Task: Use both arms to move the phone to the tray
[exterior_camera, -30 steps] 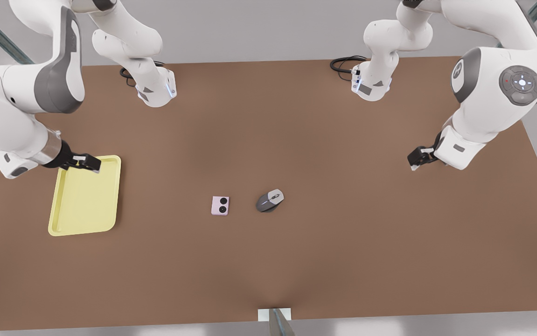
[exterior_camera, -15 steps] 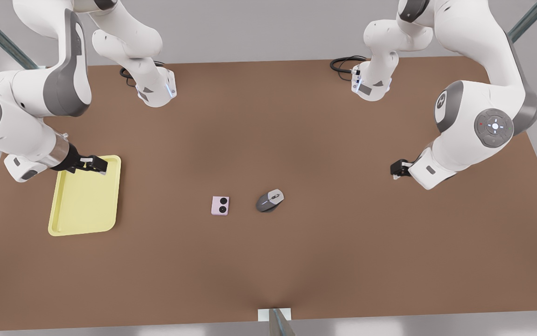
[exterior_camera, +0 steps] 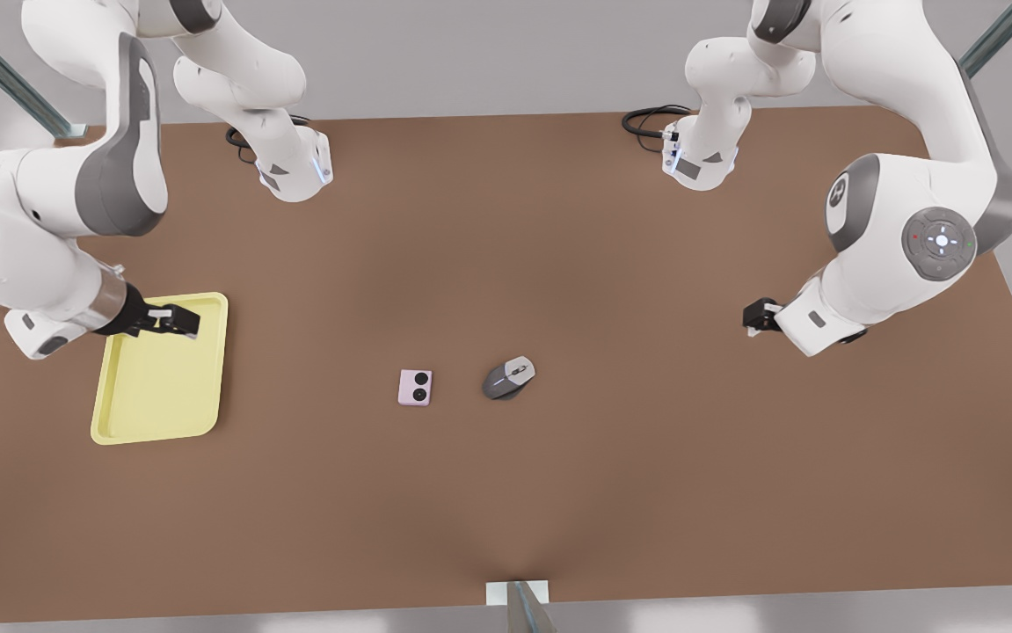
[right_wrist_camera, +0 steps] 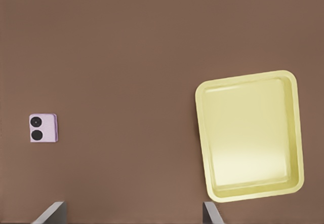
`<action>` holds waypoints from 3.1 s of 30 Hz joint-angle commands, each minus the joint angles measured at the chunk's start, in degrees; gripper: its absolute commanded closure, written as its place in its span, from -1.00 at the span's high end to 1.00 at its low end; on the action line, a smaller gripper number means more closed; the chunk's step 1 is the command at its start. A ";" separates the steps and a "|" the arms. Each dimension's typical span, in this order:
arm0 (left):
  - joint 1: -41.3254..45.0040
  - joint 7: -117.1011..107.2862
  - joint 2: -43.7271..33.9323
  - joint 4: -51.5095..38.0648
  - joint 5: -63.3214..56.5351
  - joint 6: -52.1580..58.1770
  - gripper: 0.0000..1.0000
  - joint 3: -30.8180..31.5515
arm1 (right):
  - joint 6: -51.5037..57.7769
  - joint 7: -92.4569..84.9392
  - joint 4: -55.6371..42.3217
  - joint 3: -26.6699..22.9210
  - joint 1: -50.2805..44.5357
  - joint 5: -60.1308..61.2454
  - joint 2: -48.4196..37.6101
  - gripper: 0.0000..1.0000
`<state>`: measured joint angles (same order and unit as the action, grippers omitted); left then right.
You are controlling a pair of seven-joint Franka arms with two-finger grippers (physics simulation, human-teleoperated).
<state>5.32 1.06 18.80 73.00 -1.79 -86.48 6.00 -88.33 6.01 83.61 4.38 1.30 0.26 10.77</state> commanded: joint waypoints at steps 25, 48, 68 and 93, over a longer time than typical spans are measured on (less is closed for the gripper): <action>-0.57 1.84 1.86 0.39 -0.24 0.08 1.00 -1.95 | -30.32 46.64 -0.73 4.93 -22.31 -0.61 32.39 1.00; -0.57 1.75 3.26 0.39 -0.15 -0.36 1.00 -2.83 | -38.23 27.21 7.27 4.14 -22.57 -2.19 33.53 1.00; -0.48 1.84 2.91 0.48 0.03 0.43 1.00 -3.18 | -39.64 20.27 6.47 3.61 -22.40 -2.10 35.02 0.68; -0.48 1.93 3.00 0.13 0.38 0.26 1.00 -3.10 | -37.79 -18.39 28.36 -7.28 -6.32 -2.19 15.78 0.56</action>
<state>4.83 2.96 21.88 73.14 -1.44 -86.25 2.87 -126.01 18.40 111.15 -0.98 -5.46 -1.83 27.18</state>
